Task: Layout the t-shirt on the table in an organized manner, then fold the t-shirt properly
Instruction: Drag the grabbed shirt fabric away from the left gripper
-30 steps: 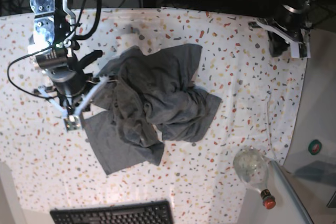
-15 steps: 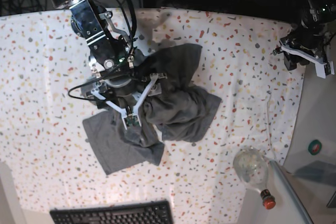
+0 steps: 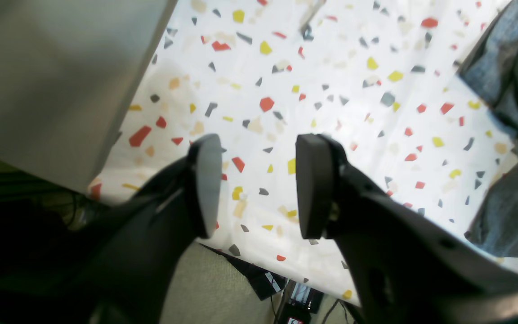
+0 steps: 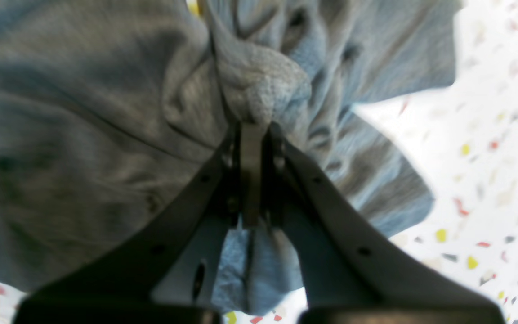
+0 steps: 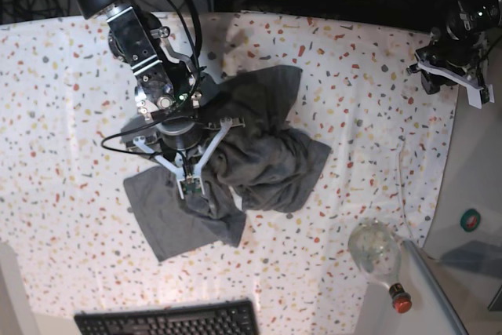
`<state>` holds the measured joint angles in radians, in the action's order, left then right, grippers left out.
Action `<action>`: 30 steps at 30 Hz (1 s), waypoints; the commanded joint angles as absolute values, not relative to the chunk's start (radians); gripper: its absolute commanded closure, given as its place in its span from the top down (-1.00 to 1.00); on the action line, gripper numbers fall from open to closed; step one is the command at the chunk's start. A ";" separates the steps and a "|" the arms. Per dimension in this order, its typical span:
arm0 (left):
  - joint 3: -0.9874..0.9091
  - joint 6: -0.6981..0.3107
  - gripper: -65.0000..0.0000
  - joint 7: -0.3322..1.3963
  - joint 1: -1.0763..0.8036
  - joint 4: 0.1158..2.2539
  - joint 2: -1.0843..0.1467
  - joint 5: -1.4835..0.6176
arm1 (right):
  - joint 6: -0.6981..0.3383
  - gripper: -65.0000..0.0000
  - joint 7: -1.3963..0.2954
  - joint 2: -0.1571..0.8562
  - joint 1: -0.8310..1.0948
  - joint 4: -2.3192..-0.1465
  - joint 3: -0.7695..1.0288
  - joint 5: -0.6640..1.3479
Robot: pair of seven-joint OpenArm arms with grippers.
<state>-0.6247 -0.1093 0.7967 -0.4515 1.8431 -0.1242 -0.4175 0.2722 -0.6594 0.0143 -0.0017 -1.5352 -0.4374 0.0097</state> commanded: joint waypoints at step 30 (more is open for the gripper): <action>-0.513 -0.114 -0.22 0.723 -0.440 1.779 -0.188 -0.417 | -0.271 0.80 -0.641 -0.133 0.068 -1.778 0.837 0.059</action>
